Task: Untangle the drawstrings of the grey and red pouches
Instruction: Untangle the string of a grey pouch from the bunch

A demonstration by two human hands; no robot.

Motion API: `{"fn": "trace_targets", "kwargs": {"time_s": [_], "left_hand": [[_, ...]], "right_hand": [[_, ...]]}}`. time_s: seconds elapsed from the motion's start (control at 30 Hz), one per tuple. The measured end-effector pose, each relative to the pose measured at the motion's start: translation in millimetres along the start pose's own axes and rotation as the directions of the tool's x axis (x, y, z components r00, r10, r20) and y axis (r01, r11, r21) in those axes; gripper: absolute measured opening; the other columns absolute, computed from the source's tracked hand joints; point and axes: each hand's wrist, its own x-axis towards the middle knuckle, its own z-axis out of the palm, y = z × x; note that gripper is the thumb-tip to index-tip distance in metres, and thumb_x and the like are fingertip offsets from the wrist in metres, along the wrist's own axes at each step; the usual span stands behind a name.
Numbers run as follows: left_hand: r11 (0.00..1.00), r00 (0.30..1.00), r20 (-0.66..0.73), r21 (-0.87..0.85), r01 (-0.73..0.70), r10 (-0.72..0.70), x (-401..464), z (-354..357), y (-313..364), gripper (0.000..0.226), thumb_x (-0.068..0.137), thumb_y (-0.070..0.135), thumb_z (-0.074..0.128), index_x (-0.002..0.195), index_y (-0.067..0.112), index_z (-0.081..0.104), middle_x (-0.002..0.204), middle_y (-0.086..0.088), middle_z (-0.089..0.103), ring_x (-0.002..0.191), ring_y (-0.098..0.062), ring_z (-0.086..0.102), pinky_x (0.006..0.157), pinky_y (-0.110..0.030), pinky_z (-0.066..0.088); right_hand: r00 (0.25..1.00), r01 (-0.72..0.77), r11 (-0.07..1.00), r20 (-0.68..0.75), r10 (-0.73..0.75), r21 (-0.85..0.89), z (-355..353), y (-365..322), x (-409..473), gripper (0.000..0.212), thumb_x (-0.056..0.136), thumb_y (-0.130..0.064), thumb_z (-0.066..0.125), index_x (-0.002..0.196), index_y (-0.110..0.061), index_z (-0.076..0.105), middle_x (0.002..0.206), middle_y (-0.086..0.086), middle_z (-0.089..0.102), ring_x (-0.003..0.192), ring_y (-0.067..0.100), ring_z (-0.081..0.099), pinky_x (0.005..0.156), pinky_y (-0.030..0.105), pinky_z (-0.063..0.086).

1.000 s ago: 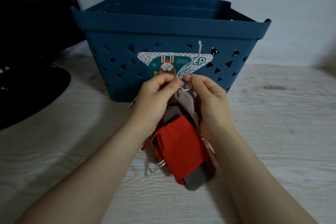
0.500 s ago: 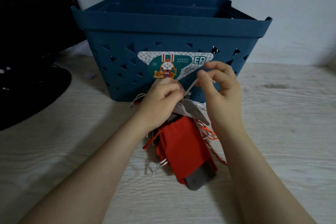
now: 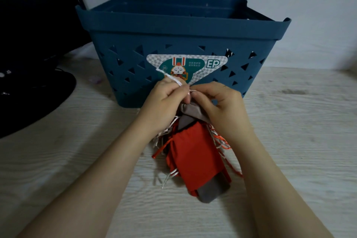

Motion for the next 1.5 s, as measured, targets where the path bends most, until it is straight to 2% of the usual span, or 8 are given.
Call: {"fn": "trace_targets", "kwargs": {"time_s": [0.23,0.47,0.6,0.7,0.8,0.97,1.13,1.5], "left_hand": [[0.979,0.981,-0.090,-0.126,0.161,-0.173,0.0,-0.3,1.4,0.025,0.086,0.022,0.059,0.069,0.006,0.069,0.084,-0.010,0.067,0.078,-0.008,0.060,0.077,-0.028,0.048],[0.859,0.939,0.068,-0.385,0.337,-0.337,-1.8,-4.1,5.5,0.023,0.087,0.012,0.058,0.067,0.013,0.070,0.070,-0.004,0.070,0.070,-0.013,0.067,0.071,-0.022,0.054],[0.855,0.936,0.083,-0.384,0.348,-0.343,-3.4,-4.0,7.2,0.019,0.087,0.010,0.058,0.072,0.013,0.069,0.071,-0.003,0.071,0.070,-0.012,0.067,0.069,-0.020,0.055],[0.897,0.948,0.075,-0.309,0.316,-0.308,-3.0,-4.2,6.4,0.012,0.086,0.009,0.059,0.080,0.014,0.069,0.075,-0.001,0.071,0.074,-0.011,0.067,0.070,-0.019,0.053],[0.928,0.967,0.049,-0.273,0.253,-0.250,-2.7,-3.4,5.9,0.012,0.086,0.008,0.061,0.081,0.015,0.069,0.075,0.001,0.071,0.074,-0.009,0.066,0.071,-0.018,0.053],[0.997,0.996,0.072,-0.058,0.050,-0.046,-1.7,-4.3,1.8,0.023,0.085,0.002,0.061,0.075,0.022,0.065,0.066,0.012,0.067,0.068,0.000,0.061,0.070,-0.014,0.047],[0.997,0.996,0.074,0.060,-0.045,0.040,0.4,-7.2,-0.9,0.018,0.082,0.011,0.064,0.075,0.027,0.062,0.067,0.015,0.065,0.067,0.000,0.060,0.068,-0.016,0.047],[0.821,0.944,-0.031,0.503,-0.269,0.328,-1.8,-4.7,-7.8,0.007,0.078,0.004,0.056,0.081,0.006,0.061,0.069,0.011,0.049,0.062,-0.001,0.045,0.058,-0.007,0.034]], "right_hand": [[0.990,0.058,0.995,-0.126,-0.069,-0.086,0.4,-1.6,-1.1,0.014,0.084,-0.025,0.061,0.083,-0.015,0.071,0.078,-0.010,0.057,0.079,0.008,0.057,0.073,0.022,0.046],[0.991,0.095,0.995,-0.097,-0.094,0.005,-4.5,-0.7,-0.1,0.006,0.081,-0.025,0.063,0.083,-0.030,0.064,0.108,-0.005,0.054,0.107,0.021,0.056,0.088,0.031,0.049],[0.987,0.146,0.979,-0.041,-0.154,-0.143,-7.9,3.1,0.0,0.012,0.082,-0.024,0.061,0.079,-0.015,0.068,0.103,-0.007,0.055,0.101,0.021,0.057,0.084,0.026,0.046],[0.994,0.105,0.990,-0.028,-0.108,-0.094,-9.9,1.7,0.4,0.028,0.084,-0.033,0.052,0.075,-0.010,0.066,0.094,-0.008,0.059,0.095,0.014,0.059,0.082,0.021,0.044],[0.997,-0.073,0.989,0.010,0.072,0.130,-9.1,-2.1,1.1,0.026,0.090,-0.031,0.050,0.076,-0.013,0.061,0.079,-0.001,0.064,0.082,0.018,0.062,0.076,0.040,0.051],[0.986,-0.117,0.993,0.121,0.116,0.007,-11.8,-0.2,2.1,0.019,0.088,-0.006,0.058,0.098,-0.020,0.067,0.081,-0.017,0.065,0.078,0.003,0.064,0.075,0.026,0.052],[0.978,-0.191,0.980,0.094,0.186,0.051,-12.5,-0.2,1.6,0.018,0.086,-0.009,0.060,0.078,-0.023,0.067,0.070,-0.001,0.068,0.067,0.020,0.065,0.066,0.042,0.055],[0.978,-0.189,0.978,0.104,0.179,0.092,-4.5,-9.5,-0.4,0.018,0.087,-0.005,0.059,0.077,-0.018,0.065,0.056,-0.020,0.056,0.055,-0.003,0.052,0.056,0.009,0.036]]}}
